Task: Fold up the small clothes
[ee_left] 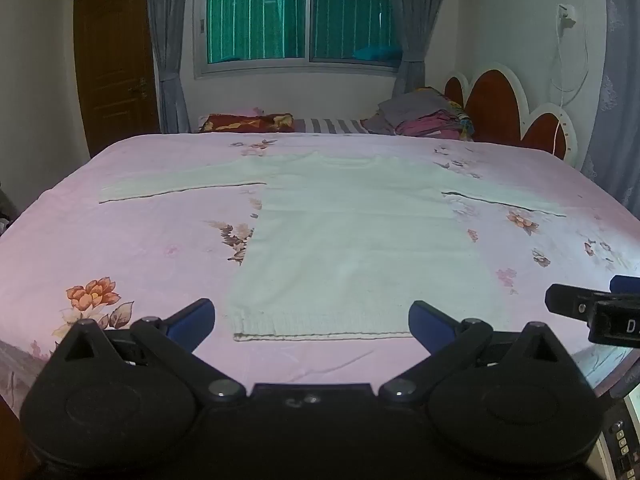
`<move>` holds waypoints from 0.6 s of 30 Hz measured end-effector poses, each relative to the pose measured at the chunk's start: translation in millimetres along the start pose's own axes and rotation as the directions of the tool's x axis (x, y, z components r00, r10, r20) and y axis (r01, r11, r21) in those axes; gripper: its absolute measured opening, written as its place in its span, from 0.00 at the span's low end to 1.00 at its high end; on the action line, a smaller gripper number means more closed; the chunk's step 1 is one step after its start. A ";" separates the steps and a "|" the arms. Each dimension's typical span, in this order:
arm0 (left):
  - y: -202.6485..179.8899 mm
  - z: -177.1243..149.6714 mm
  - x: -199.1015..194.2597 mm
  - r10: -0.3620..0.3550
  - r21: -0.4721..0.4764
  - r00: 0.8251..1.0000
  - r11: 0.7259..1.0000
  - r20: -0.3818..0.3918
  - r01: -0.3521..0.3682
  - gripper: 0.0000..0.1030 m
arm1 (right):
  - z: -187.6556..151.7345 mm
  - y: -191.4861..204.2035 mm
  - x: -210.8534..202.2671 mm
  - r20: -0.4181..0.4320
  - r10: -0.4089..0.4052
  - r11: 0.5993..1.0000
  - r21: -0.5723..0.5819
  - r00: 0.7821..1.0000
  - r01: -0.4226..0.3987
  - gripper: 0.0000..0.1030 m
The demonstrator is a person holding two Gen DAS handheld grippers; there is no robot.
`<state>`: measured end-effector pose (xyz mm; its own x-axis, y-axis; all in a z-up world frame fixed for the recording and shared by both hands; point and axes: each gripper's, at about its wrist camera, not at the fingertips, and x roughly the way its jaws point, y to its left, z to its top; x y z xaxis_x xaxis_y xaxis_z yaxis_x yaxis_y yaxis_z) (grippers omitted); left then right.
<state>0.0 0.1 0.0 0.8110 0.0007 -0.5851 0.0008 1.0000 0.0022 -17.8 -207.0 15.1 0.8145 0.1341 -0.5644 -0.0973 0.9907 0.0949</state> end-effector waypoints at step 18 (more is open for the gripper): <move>0.4 -0.4 2.6 0.007 -0.001 1.000 1.000 0.003 -0.007 1.00 | -0.4 1.8 1.0 0.005 0.000 1.000 0.000 1.000 0.000 1.00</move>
<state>1.8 0.6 -1.8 0.8130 0.0078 -0.5823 -0.0057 1.0000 0.0054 -17.3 -205.1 14.4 0.8172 0.1342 -0.5605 -0.0976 0.9907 0.0950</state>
